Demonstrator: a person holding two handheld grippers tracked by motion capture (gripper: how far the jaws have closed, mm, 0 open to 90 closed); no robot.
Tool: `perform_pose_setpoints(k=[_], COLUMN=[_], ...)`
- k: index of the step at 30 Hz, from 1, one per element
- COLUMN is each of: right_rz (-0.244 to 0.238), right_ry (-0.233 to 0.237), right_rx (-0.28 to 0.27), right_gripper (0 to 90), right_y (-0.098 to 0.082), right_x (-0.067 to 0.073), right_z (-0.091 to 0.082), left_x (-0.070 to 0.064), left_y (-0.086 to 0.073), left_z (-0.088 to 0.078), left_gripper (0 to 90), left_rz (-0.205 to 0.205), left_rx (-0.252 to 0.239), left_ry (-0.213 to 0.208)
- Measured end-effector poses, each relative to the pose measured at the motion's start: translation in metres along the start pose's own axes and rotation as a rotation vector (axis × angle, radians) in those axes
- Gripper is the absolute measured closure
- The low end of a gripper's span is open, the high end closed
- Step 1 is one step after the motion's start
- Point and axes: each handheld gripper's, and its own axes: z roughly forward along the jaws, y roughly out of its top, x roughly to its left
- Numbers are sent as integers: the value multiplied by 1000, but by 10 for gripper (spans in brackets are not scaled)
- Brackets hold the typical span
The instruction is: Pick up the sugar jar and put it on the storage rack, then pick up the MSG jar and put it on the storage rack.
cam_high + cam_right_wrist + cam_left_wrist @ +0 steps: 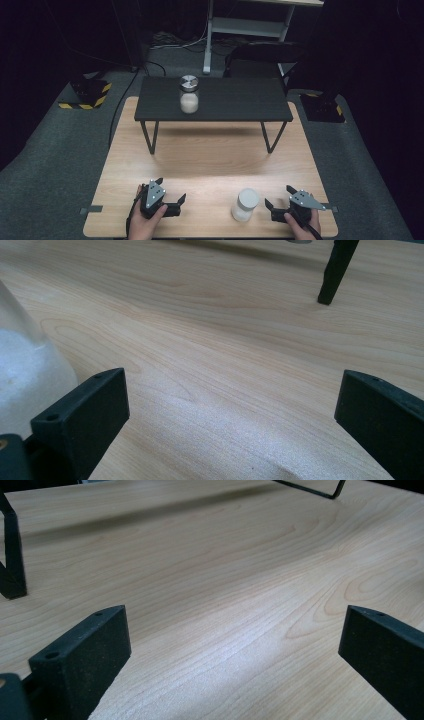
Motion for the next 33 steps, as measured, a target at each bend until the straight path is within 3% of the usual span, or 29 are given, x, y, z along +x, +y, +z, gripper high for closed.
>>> perform_pose_setpoints(k=[3,8,17,22,33], right_rz=[-1,-8,-6,-12,-3], right_ry=[-4,-10,-12,-14,1], right_rx=[-4,-5,-8,-5,-12], right_gripper=[7,7,6,6,6], right_y=[-1,-1,-2,-1,-3], right_x=[1,2,4,5,1], right_z=[0,-1,-2,-1,-2], left_x=[0,-2,-3,-4,-3], left_y=[1,4,6,6,5], left_z=[1,3,5,4,4], left_gripper=[3,6,5,6,5], left_rz=[6,55,18,36,16], left_rx=[10,24,37,37,30], left_ry=[-3,-19,-9,-13,-17])
